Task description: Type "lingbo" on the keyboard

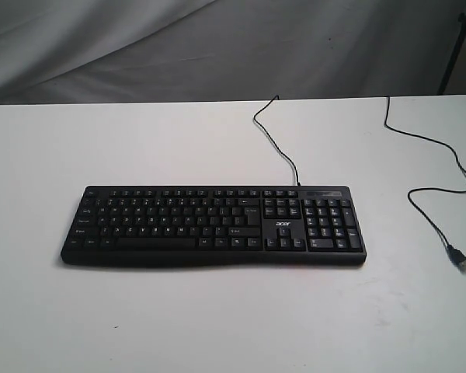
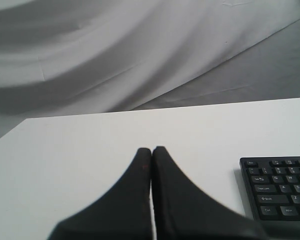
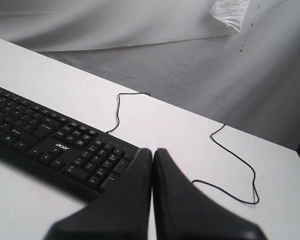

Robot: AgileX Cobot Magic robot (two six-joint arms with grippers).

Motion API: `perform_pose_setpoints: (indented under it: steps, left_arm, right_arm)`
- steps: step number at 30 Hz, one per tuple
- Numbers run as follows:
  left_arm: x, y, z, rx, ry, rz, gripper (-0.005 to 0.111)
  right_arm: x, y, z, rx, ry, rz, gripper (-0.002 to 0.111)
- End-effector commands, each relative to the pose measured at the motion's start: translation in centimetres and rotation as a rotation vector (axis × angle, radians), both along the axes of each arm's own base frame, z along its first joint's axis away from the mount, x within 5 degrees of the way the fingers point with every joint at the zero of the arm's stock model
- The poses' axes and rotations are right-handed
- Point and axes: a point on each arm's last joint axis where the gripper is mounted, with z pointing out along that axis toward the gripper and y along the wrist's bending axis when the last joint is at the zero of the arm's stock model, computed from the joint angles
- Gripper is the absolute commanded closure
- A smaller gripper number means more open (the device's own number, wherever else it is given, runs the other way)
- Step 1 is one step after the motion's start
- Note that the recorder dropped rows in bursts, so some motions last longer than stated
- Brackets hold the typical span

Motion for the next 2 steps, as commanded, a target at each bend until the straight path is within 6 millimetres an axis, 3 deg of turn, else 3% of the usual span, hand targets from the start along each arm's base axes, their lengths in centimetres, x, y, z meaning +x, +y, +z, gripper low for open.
perform_pose_setpoints:
  steps: [1, 2]
  left_arm:
    - [0.05, -0.02, -0.15, -0.004, 0.004, -0.004, 0.106]
    - [0.05, -0.02, -0.15, -0.004, 0.004, -0.004, 0.106]
  right_arm:
    - [-0.03, -0.04, -0.11, 0.007, 0.0, -0.008, 0.108]
    - [-0.03, -0.04, -0.11, 0.007, 0.0, -0.008, 0.108]
